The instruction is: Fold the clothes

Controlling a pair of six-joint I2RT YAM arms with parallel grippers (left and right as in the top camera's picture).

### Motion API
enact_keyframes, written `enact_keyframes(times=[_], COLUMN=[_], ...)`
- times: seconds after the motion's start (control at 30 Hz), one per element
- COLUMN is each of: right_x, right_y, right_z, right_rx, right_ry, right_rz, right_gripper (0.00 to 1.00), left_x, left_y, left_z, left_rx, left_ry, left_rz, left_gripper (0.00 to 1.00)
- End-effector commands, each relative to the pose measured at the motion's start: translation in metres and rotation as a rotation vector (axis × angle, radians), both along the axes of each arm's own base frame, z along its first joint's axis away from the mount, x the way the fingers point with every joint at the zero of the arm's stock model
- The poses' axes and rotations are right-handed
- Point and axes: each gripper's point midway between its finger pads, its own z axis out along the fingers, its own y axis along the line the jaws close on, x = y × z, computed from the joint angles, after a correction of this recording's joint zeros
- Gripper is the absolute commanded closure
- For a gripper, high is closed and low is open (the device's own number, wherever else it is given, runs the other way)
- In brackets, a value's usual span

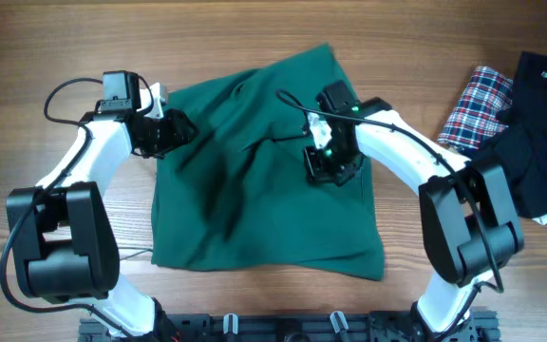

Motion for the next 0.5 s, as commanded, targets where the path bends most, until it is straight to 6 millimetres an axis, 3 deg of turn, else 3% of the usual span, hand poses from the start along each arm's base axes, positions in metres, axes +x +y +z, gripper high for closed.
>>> enact_keyframes(times=[0.0,0.13,0.3,0.47], right_x=[-0.013,0.001,0.018,0.021], right_y=[-0.009,-0.033,-0.094,-0.143], right_z=[-0.018,-0.032,-0.038,-0.037], right_rx=[-0.003,-0.149,-0.401,-0.433], right_ry=[0.034,-0.034,-0.075,-0.012], right_rz=[0.003,-0.067,-0.273,-0.428], right_gripper=[0.96,0.96,0.96,0.96], left_x=[0.000,0.001,-0.002,-0.002], left_y=[-0.001,-0.001,-0.001,-0.001], left_z=[-0.005,-0.004,-0.006,-0.006], left_rx=[0.009,0.009,0.009,0.009], left_ry=[0.005,-0.001,0.013,0.013], left_rz=[-0.013,-0.013,-0.013,-0.013], left_gripper=[0.45,0.44,0.44,0.43])
